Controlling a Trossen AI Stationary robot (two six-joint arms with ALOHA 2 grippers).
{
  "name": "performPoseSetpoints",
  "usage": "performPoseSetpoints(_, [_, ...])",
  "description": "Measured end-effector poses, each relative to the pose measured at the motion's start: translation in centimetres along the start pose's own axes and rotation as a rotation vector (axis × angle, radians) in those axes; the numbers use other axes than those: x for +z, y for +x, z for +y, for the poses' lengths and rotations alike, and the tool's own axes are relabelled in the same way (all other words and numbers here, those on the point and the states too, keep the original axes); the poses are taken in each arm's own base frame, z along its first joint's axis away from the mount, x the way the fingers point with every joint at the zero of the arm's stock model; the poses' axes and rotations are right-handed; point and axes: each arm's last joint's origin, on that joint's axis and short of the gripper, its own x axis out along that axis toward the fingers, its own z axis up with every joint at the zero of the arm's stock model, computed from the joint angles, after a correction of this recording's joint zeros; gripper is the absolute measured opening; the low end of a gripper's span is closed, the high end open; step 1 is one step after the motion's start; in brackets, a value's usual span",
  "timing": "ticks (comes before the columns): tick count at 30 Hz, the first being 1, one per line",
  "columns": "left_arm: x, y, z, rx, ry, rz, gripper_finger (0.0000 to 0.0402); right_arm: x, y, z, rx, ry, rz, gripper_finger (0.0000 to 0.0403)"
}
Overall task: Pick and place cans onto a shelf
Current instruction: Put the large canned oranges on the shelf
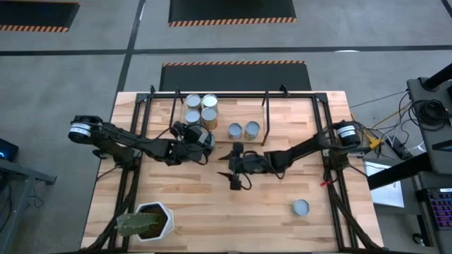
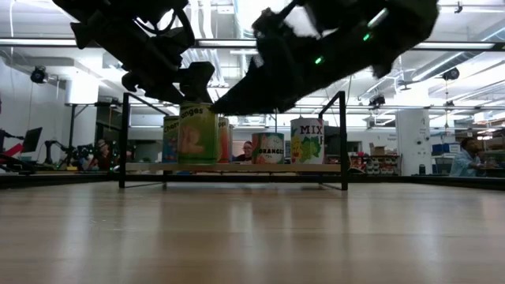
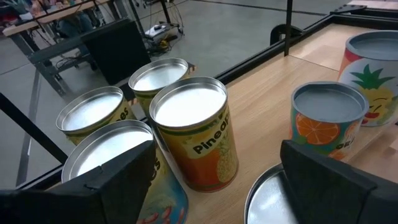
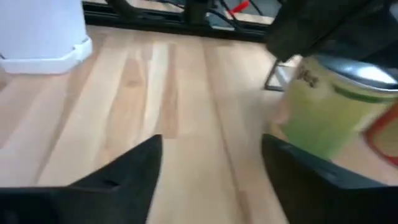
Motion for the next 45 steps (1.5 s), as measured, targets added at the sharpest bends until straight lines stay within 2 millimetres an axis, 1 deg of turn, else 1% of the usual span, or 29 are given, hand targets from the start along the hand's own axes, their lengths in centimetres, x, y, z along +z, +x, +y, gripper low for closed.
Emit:
performPoseSetpoints(4, [0.0, 0.0, 0.0, 0.005, -0.003, -0.002, 0.0327, -0.7, 2.4, -0.4, -0.030, -0.024, 0.007, 0.0164])
performPoseSetpoints(7, [0.0, 0.1, 0.0, 0.007, -0.003, -0.002, 0.0327, -0.4, 4.1, -0.1, -0.084, -0.072, -0.003, 0.0102])
performPoseSetpoints(10, [0.1, 0.1, 0.1, 0.009, 0.002, -0.003, 0.0327, -0.3, 5.8, 0.1, -0.116, -0.128, 0.007, 0.0048])
performPoseSetpoints(12, [-0.1, 0.0, 0.3, 0.033, 0.015, 0.003, 0.0327, -0.8, 6.5, 0.1, -0.176, -0.161, 0.034, 0.0020])
performPoseSetpoints(14, [-0.2, 0.0, 0.4, 0.054, 0.016, 0.005, 0.0327, -1.1, 7.0, 0.1, -0.209, -0.191, 0.050, 0.0013])
performPoseSetpoints(19, [-0.2, 0.1, 0.6, 0.072, 0.031, 0.007, 0.0327, -0.9, 7.2, -0.1, -0.222, -0.201, 0.043, 0.0010])
performPoseSetpoints(25, [0.1, 0.1, 0.7, 0.070, 0.044, 0.009, 0.0327, -1.2, 7.2, -1.7, -0.286, -0.197, 0.111, 0.0009])
performPoseSetpoints(28, [0.5, 0.0, 0.6, 0.062, 0.063, 0.010, 0.0327, -1.3, 7.2, -2.1, -0.296, -0.197, 0.122, 0.0009])
performPoseSetpoints(33, [1.7, -0.2, 0.4, 0.070, 0.080, 0.003, 0.0327, -1.1, 7.2, -2.1, -0.295, -0.218, 0.124, 0.0009])
performPoseSetpoints(39, [3.3, -0.6, 0.3, 0.087, 0.117, 0.019, 0.0327, -0.2, 7.4, -2.3, -0.307, -0.248, 0.113, 0.0009])
performPoseSetpoints(45, [4.7, -1.8, 0.1, 0.079, 0.188, 0.043, 0.0327, 0.7, 7.7, -2.5, -0.309, -0.323, 0.162, 0.0009])
